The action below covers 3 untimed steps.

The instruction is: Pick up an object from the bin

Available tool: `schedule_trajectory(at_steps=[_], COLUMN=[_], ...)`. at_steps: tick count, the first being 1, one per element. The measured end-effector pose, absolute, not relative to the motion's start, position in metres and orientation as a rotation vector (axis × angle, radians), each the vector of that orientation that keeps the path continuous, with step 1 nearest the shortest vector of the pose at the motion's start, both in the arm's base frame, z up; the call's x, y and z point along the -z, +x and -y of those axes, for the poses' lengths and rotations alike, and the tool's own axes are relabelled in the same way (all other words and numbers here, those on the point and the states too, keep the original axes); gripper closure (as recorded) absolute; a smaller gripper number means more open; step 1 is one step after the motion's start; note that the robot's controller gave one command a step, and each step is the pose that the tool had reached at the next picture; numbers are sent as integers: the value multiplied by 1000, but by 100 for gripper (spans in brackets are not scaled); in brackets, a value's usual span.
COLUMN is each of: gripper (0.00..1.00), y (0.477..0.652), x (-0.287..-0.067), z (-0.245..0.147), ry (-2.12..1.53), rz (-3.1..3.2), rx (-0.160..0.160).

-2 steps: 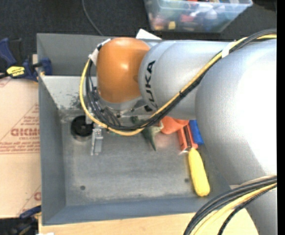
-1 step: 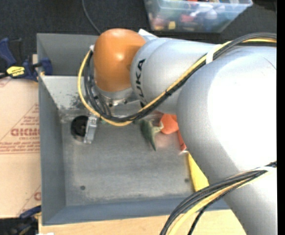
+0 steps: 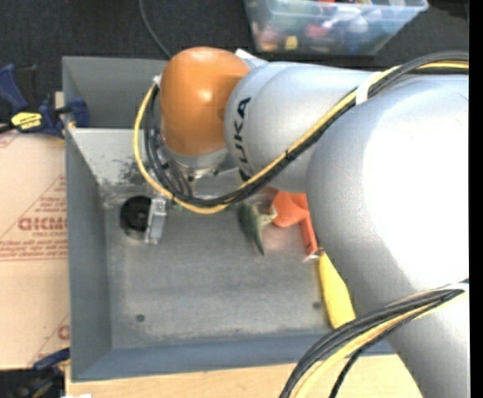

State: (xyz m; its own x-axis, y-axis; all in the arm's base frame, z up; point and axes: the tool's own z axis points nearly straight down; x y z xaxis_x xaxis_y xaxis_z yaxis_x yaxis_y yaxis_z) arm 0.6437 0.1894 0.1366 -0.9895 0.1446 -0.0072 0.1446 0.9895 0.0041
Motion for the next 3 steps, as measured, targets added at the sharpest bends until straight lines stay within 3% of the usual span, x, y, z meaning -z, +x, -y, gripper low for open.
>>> schedule_trajectory(at_steps=[1,2,3], gripper=[0,0,100], y=[638,643,640], x=[-135,-74,-82], z=[-195,-194,-182], ry=[547,451,667], rz=[-3092,-3092,-3031], rx=[-3,-11,-31])
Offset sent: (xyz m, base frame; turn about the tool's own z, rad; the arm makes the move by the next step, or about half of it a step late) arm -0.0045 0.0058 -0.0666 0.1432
